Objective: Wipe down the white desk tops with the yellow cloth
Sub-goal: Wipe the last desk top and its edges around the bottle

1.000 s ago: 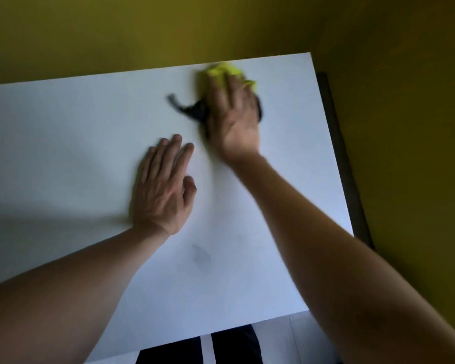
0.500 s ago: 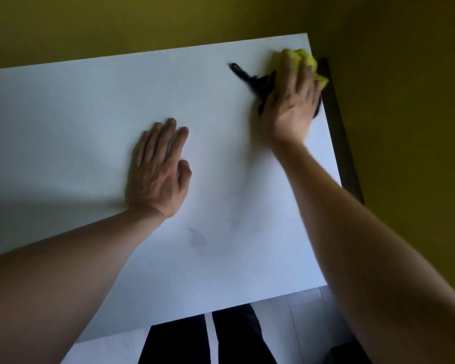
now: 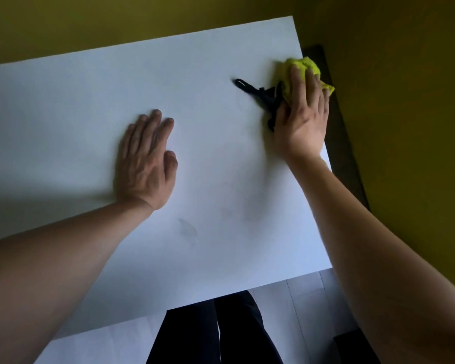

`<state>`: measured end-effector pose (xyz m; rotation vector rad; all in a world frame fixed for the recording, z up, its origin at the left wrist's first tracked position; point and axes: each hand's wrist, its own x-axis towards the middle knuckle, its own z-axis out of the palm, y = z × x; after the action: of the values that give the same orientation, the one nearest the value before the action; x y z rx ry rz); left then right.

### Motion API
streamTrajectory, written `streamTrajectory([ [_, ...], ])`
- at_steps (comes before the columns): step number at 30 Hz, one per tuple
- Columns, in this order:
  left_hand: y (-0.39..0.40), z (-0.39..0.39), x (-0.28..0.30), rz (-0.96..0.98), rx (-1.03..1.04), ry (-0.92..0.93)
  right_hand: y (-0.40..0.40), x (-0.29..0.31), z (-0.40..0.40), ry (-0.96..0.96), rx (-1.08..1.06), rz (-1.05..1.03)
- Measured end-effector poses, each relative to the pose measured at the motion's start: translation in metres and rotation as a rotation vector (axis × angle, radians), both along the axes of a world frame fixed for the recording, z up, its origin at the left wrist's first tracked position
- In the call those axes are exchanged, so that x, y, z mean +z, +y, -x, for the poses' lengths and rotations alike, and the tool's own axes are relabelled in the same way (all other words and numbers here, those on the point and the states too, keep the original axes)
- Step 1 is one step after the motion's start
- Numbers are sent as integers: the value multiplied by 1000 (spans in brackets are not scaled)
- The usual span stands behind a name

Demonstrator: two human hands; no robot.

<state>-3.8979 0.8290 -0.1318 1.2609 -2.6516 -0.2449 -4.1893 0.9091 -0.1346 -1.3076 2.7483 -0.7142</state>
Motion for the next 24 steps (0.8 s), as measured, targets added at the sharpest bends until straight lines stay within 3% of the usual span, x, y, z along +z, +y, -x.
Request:
streamTrajectory([
  [4, 1, 0, 0, -2, 1, 2, -5, 2, -33, 4, -64, 33],
  [10, 0, -2, -1, 2, -14, 23, 23, 9, -151, -71, 271, 88],
  [13, -1, -2, -3, 9, -20, 32, 33, 8, -141, -51, 332, 89],
  [19, 0, -3, -4, -18, -3, 28, 76, 3, -37, -16, -59, 25],
  [24, 2, -2, -3, -15, 1, 8, 76, 6, -60, -11, -173, -2],
])
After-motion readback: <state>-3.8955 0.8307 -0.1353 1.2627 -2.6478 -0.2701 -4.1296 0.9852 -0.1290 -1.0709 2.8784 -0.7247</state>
